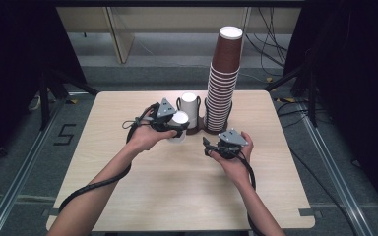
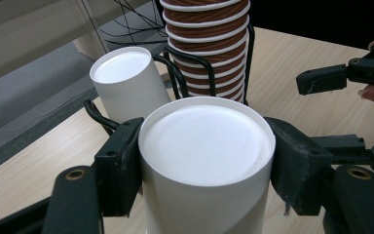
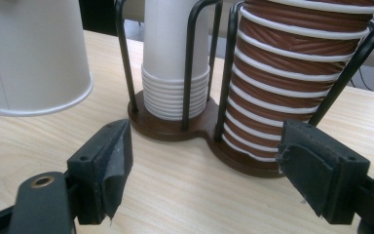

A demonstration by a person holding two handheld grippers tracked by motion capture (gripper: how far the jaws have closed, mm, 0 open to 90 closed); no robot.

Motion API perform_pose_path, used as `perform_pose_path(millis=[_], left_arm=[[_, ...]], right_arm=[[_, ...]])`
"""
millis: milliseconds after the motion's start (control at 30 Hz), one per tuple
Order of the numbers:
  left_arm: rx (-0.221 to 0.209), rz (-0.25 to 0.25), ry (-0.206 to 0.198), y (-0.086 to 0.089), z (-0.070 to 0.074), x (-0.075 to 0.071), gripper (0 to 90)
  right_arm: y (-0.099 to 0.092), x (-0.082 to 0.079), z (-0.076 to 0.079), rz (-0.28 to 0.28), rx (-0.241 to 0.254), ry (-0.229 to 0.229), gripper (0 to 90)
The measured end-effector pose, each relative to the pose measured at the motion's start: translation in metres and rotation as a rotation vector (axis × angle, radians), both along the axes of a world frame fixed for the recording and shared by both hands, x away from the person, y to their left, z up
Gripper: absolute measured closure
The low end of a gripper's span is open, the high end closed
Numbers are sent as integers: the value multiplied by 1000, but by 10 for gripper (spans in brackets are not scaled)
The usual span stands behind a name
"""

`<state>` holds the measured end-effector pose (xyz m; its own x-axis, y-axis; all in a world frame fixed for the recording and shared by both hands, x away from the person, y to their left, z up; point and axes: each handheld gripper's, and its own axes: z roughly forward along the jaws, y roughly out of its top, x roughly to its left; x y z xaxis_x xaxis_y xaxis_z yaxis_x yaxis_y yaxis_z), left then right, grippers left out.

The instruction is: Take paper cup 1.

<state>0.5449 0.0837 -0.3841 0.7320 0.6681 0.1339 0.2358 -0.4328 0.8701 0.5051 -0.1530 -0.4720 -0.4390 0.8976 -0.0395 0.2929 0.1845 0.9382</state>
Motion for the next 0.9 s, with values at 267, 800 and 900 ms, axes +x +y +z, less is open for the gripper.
perform_pose_path(millis=[267,800,900], left_arm=[[-135,4,5,-2,-2,1,345],[-388,53,12,8,-18,3,345],[-420,64,21,9,-22,4,344]], right_arm=[[1,-2,2,-15,22,21,204],[0,-1,2,-9,21,20,196],[0,-1,2,-4,12,15,195]])
